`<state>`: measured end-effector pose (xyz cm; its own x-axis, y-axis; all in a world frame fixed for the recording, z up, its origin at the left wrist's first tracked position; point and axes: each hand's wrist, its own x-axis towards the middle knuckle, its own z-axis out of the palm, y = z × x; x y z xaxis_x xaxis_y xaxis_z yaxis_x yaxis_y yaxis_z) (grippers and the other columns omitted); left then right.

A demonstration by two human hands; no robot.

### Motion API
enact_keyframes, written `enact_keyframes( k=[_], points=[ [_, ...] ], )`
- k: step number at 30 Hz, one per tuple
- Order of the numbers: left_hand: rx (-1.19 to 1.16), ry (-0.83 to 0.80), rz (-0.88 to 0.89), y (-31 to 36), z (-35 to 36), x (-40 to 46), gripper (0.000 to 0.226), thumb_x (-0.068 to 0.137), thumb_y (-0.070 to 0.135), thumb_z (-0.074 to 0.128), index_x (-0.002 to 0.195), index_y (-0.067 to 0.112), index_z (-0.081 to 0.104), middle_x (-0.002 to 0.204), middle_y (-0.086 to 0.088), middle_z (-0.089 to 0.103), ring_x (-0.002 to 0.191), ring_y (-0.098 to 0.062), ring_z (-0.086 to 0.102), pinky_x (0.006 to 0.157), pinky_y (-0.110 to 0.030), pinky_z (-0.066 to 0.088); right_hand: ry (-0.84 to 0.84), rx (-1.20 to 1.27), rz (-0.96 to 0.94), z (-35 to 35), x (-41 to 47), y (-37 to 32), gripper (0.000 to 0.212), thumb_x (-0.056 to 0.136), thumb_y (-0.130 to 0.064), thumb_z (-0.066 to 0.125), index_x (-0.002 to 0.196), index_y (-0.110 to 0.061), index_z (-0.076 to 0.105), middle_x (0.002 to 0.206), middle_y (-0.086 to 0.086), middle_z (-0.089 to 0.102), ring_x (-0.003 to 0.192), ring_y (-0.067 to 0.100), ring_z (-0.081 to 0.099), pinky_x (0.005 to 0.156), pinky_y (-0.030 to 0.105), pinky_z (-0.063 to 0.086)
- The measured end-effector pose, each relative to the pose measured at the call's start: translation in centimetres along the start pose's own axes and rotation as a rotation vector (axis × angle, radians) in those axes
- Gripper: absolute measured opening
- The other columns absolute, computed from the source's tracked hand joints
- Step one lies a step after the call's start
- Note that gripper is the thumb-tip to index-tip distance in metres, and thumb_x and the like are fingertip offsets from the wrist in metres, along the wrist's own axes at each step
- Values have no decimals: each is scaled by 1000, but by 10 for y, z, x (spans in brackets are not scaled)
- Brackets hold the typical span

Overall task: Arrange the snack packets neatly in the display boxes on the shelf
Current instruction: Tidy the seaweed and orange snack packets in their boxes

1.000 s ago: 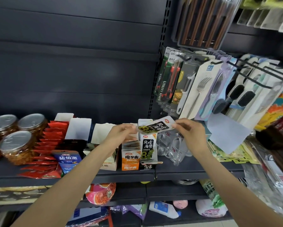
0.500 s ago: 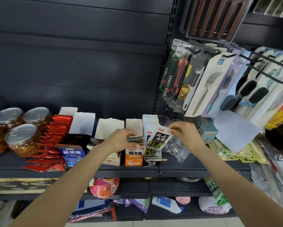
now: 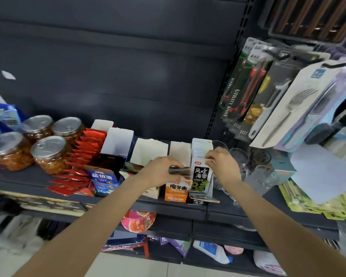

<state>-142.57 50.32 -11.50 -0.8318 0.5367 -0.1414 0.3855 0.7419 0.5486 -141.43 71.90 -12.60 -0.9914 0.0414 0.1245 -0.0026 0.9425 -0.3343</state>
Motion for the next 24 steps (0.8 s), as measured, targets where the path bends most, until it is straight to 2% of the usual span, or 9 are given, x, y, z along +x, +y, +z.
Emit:
enact_keyframes(
  k=[3,7,14,19,24],
  points=[
    [8,1,5,0,0,1,41,85,40,65,124,28,60,124,4,59,112,-14,52,99,-39,43,46,1,37,5,3,2,13,88,-14,60,101,-12,63,101,5,56,93,24,57,66,33,50],
    [-1,0,-8,0,1,1,41,85,38,66,124,28,59,125,3,58,112,-15,52,99,-39,43,34,-42,41,7,4,-2,14,88,-14,60,102,-9,60,102,8,54,93,27,57,65,34,49],
    [14,28,-40,3,7,-5,44,86,40,64,126,24,56,123,2,57,110,-16,53,97,-41,45,15,-22,23,-3,-12,0,32,88,-19,62,119,-13,57,116,4,50,109,21,51,77,33,48],
    [47,91,-70,7,10,-7,45,88,43,60,127,21,55,126,1,57,112,-18,54,97,-41,45,-29,29,-45,-9,-27,1,32,87,-18,63,119,-15,60,116,3,52,110,18,50,87,32,47],
    [56,82,-74,11,12,-10,44,89,41,60,128,21,55,124,-1,59,110,-18,55,96,-42,47,-59,22,-17,-11,-27,1,30,91,-13,57,121,-14,60,120,5,54,111,20,53,89,34,47]
  ],
)
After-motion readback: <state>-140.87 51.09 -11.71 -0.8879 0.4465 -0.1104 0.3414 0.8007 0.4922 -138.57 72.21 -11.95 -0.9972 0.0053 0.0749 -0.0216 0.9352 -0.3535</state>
